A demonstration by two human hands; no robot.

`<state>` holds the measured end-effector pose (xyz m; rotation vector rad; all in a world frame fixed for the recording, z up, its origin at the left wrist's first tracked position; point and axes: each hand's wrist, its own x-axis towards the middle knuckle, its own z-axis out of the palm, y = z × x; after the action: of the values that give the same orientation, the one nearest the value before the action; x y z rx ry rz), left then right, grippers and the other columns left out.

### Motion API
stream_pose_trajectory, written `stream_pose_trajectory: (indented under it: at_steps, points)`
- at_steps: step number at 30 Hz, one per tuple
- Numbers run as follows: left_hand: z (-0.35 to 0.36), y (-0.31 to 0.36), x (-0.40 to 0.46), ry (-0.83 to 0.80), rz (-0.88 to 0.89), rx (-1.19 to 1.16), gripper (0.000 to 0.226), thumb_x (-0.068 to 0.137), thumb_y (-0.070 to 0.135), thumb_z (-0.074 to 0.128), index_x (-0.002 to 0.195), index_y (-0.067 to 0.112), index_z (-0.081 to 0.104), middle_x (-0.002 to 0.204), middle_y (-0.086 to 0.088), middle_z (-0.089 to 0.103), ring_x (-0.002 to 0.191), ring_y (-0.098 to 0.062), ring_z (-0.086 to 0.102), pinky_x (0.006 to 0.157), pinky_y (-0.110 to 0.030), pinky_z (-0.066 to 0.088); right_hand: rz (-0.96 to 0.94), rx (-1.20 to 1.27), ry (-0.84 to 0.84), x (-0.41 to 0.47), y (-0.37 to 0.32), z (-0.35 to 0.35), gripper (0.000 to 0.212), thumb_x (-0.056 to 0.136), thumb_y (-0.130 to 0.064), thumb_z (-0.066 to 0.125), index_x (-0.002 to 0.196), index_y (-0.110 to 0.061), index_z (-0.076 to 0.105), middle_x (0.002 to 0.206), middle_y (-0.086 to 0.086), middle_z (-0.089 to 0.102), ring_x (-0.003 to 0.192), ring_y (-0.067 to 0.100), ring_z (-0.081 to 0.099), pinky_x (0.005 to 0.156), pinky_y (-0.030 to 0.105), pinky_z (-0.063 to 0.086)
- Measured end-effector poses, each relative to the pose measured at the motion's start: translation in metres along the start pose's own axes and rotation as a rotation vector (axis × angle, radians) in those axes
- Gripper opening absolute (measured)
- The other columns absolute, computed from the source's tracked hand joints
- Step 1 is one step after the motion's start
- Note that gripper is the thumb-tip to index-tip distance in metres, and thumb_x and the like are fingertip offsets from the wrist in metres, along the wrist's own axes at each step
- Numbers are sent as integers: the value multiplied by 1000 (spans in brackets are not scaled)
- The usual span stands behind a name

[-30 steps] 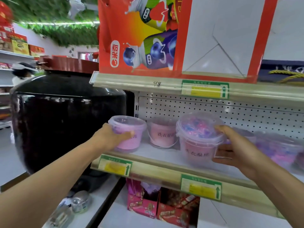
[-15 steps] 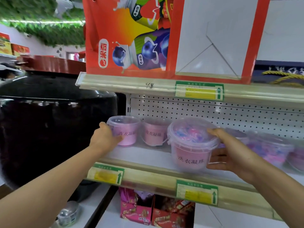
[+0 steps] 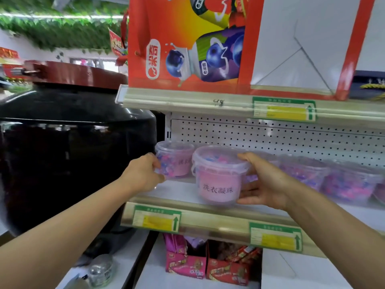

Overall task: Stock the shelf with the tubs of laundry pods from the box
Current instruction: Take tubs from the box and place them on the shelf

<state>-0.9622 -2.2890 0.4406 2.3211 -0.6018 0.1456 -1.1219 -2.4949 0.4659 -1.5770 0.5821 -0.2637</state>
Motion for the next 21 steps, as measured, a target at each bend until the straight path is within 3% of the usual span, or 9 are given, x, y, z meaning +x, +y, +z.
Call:
stream_pose_trajectory:
  at_steps: [3,6,10,12,15,21]
  points:
    - [-4,-4,-8,-73,16,-45,41,76,22,75,112,19,55,117,-4,57,98,-20,59,81,-28,47,39,-44,-17,7,-3,24,47,85,-55,51,94,-10,54,76,16,58,89,33,62,77,43,56]
    - [-5,-2,-16,-124,35,-81,50,76,21,76,119,21,51,120,-4,53,102,-19,57,84,-27,45,29,-123,-15,7,-4,35,57,87,-63,42,94,-7,54,95,24,62,87,34,63,76,41,55]
    - [-5,4,-24,-140,84,-118,53,76,22,76,121,21,48,116,-1,52,103,-18,55,84,-27,44,-46,-242,4,-5,-4,34,73,85,-71,30,115,-8,53,113,17,60,95,29,64,80,39,53]
    - [-4,7,-27,-130,116,-141,51,77,24,76,120,21,48,114,1,52,101,-17,56,82,-25,44,-193,-346,66,-13,1,33,63,87,-62,43,128,-14,44,111,6,61,97,23,62,84,39,52]
    - [0,14,-29,-113,163,-168,43,79,27,73,115,19,51,112,1,56,101,-16,57,87,-27,47,-418,-527,105,-16,12,35,61,87,-34,63,137,-18,31,98,-7,58,102,20,59,93,40,48]
    - [-1,13,-21,-129,156,-84,50,82,17,67,128,16,49,120,-2,58,103,-18,57,87,-26,46,-461,-647,30,-15,16,46,71,88,-24,61,145,-19,19,137,1,47,123,16,45,100,28,37]
